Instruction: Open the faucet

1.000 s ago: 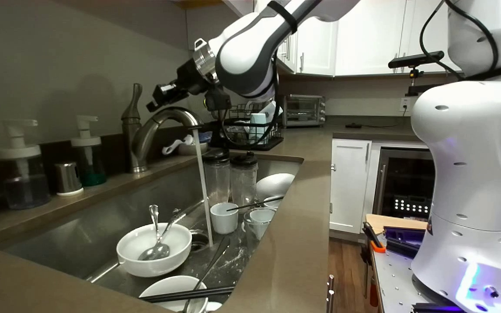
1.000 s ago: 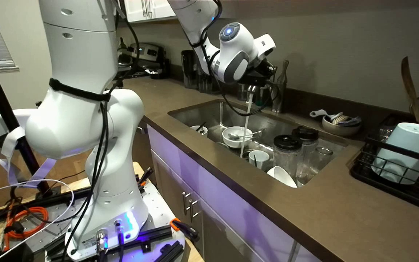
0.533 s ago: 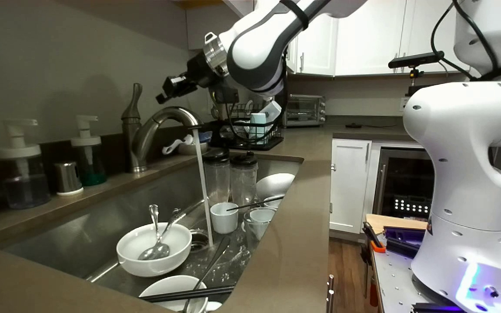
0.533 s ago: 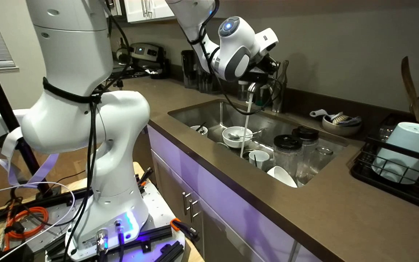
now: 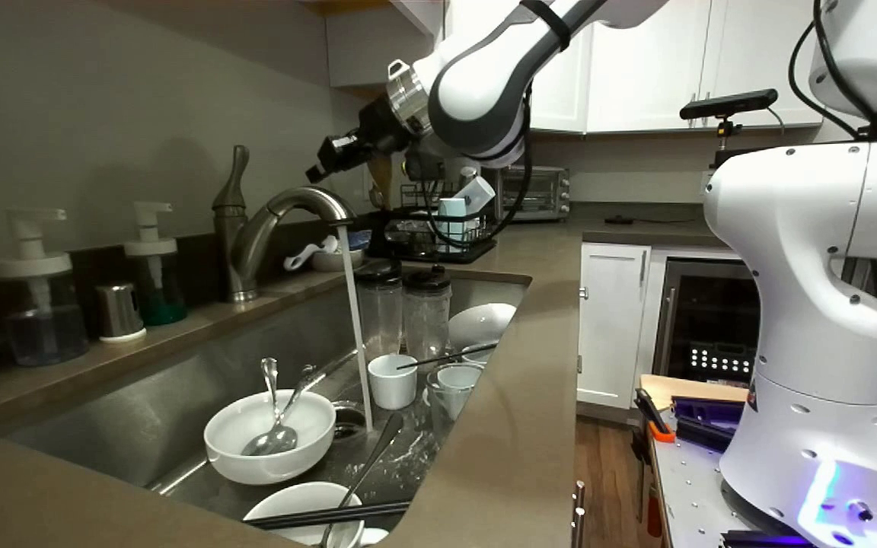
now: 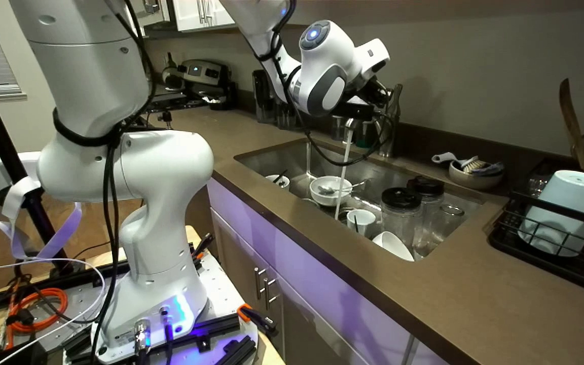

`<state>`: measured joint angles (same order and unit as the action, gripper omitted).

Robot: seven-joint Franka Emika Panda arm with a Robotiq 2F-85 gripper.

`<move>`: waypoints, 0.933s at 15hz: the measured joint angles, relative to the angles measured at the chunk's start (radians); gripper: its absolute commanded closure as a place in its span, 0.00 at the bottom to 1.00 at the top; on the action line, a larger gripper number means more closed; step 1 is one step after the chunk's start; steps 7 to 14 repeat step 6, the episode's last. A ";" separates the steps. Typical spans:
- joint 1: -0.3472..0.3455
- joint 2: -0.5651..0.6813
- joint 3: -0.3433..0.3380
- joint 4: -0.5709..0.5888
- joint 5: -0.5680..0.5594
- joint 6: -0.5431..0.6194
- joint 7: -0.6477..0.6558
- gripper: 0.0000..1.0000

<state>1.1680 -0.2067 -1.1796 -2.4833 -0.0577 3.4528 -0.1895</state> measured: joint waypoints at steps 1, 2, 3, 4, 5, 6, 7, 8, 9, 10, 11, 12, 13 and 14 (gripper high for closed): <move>-0.076 -0.007 0.063 -0.017 -0.012 0.000 0.000 0.97; -0.154 -0.017 0.128 -0.037 -0.024 0.000 0.000 0.97; -0.230 -0.031 0.190 -0.057 -0.035 0.000 0.000 0.97; -0.309 -0.048 0.254 -0.082 -0.045 0.000 0.000 0.97; -0.385 -0.068 0.316 -0.109 -0.055 0.000 0.000 0.97; -0.463 -0.093 0.379 -0.140 -0.065 0.001 0.000 0.97; -0.463 -0.093 0.379 -0.140 -0.065 0.001 0.000 0.97; -0.463 -0.093 0.379 -0.140 -0.065 0.001 0.000 0.97; -0.463 -0.093 0.379 -0.140 -0.065 0.001 0.000 0.97; -0.463 -0.093 0.379 -0.140 -0.065 0.001 0.000 0.97; -0.463 -0.093 0.379 -0.140 -0.065 0.001 0.000 0.97; -0.463 -0.093 0.379 -0.140 -0.065 0.001 0.000 0.97; -0.463 -0.093 0.379 -0.140 -0.065 0.001 0.000 0.97; -0.463 -0.093 0.379 -0.140 -0.065 0.001 0.000 0.97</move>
